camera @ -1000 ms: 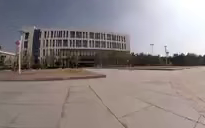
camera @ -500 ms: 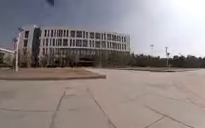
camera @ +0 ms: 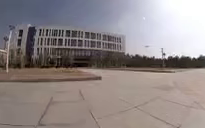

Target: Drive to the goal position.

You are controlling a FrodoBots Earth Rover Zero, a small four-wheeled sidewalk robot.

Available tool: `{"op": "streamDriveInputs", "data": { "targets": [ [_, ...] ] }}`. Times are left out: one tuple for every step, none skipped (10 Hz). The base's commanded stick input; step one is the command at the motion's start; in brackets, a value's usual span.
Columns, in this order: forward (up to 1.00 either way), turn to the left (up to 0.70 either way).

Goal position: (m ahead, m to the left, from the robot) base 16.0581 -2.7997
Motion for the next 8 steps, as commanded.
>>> {"op": "streamDriveInputs", "data": {
  "targets": [
    [0.70, 0.00],
    [0.70, 0.00],
    [0.70, 0.00],
    [0.70, 0.00],
    [0.70, 0.00],
    [0.70, 0.00],
    [0.70, 0.00],
    [0.70, 0.00]
  ]
}}
